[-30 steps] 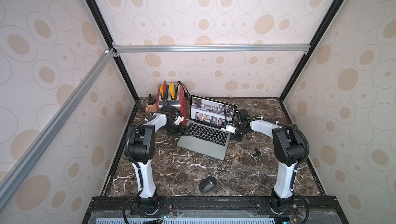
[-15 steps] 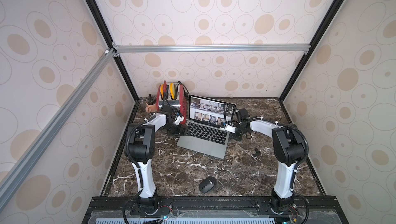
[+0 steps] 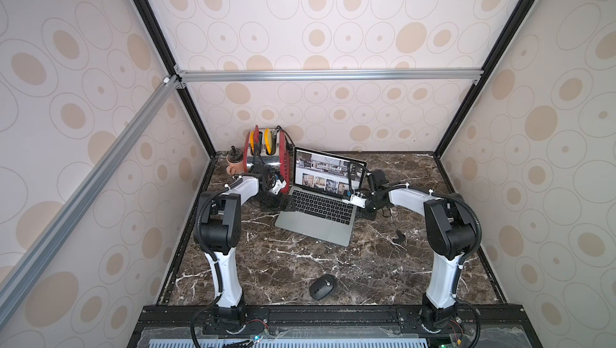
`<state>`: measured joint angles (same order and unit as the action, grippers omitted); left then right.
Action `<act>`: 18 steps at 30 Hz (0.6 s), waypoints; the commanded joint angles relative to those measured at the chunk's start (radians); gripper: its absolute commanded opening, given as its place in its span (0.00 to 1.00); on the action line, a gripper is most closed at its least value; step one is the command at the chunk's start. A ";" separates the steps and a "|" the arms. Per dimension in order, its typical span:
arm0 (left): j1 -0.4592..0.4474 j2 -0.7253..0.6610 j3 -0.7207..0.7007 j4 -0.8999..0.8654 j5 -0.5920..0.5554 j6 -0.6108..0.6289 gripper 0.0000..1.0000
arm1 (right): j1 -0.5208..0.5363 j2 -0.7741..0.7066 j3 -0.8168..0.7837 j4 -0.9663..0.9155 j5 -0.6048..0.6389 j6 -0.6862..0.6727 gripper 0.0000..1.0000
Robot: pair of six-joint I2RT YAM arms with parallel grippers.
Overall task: Insert the wireless mouse receiver into the laptop
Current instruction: Insert the USB plug into the USB port.
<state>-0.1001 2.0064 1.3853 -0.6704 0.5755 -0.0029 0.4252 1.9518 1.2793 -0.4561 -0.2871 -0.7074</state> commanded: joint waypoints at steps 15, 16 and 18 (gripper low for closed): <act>0.008 0.008 -0.070 0.000 0.017 -0.056 0.97 | 0.013 -0.204 -0.077 -0.139 0.061 0.108 0.29; 0.006 0.008 -0.071 0.004 0.020 -0.058 0.98 | 0.012 -0.201 -0.092 -0.124 0.094 0.106 0.25; 0.007 0.008 -0.068 0.009 0.023 -0.062 0.97 | 0.012 -0.182 -0.119 -0.081 0.165 0.104 0.14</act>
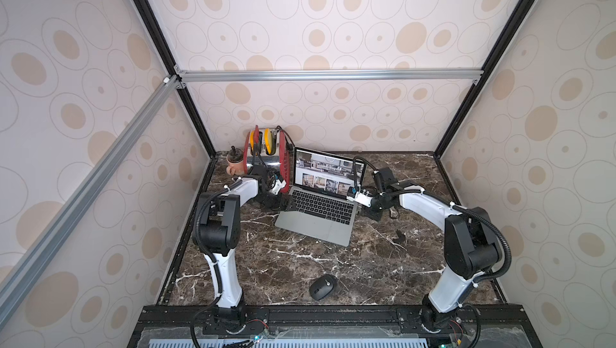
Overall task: Insert the wireless mouse receiver into the laptop
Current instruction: Insert the USB plug into the USB port.
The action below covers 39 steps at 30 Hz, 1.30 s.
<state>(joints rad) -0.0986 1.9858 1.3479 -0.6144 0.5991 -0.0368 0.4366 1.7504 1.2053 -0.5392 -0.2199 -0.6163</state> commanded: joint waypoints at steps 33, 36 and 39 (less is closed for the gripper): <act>0.007 0.025 -0.023 -0.062 -0.033 -0.017 0.98 | 0.048 0.200 0.056 0.099 0.140 0.035 0.00; 0.007 0.025 -0.026 -0.062 -0.030 -0.014 0.98 | 0.051 0.203 0.063 0.100 0.141 0.039 0.00; 0.007 0.025 -0.028 -0.061 -0.030 -0.015 0.98 | 0.052 0.202 0.067 0.101 0.146 0.041 0.00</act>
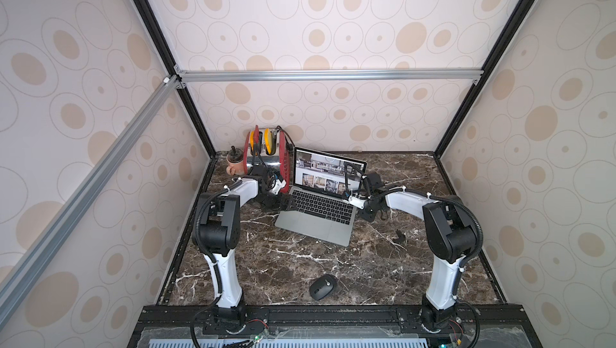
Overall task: Insert the wireless mouse receiver into the laptop
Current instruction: Insert the USB plug into the USB port.
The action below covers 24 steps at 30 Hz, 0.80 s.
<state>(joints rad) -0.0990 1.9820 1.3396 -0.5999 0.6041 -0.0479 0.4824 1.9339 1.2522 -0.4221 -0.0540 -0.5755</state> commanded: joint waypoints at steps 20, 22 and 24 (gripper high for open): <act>0.007 0.025 -0.021 -0.071 -0.035 -0.008 0.98 | 0.016 0.010 0.052 -0.025 -0.024 0.003 0.00; 0.007 0.004 -0.026 -0.066 -0.046 -0.017 0.98 | 0.017 -0.027 0.055 -0.055 -0.004 -0.003 0.06; 0.008 -0.030 -0.040 -0.049 -0.063 -0.033 0.98 | 0.016 -0.076 0.056 -0.082 0.012 -0.008 0.18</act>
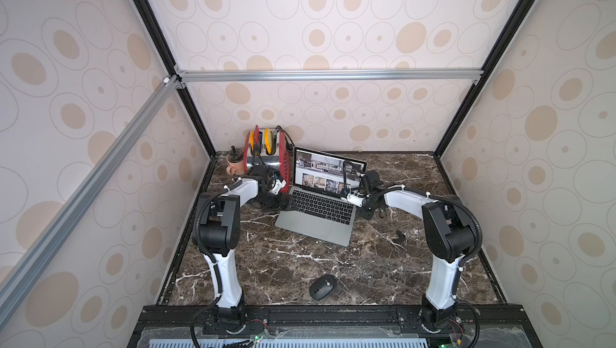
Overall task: Insert the wireless mouse receiver into the laptop
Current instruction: Insert the USB plug into the USB port, then adjust the lid at the center of the board.
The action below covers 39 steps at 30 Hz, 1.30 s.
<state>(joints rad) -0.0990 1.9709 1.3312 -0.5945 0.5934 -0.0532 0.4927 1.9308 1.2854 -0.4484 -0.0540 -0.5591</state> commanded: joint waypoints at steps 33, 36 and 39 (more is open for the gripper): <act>-0.588 -0.629 -0.474 0.128 -0.319 -0.235 0.99 | -0.321 -0.902 -0.631 -0.106 -0.006 1.089 0.62; -0.587 -0.590 -0.450 0.128 -0.292 -0.217 0.99 | -0.397 -0.768 -0.584 -0.072 -0.043 1.041 0.61; -0.587 -0.557 -0.438 0.143 -0.261 -0.209 0.99 | -0.452 -0.648 -0.529 -0.063 -0.101 0.989 0.61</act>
<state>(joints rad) -0.6819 1.3926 0.8486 -0.4747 0.2935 -0.2760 0.0746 1.2186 0.7055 -0.5556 -0.0746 0.4759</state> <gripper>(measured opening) 0.990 0.613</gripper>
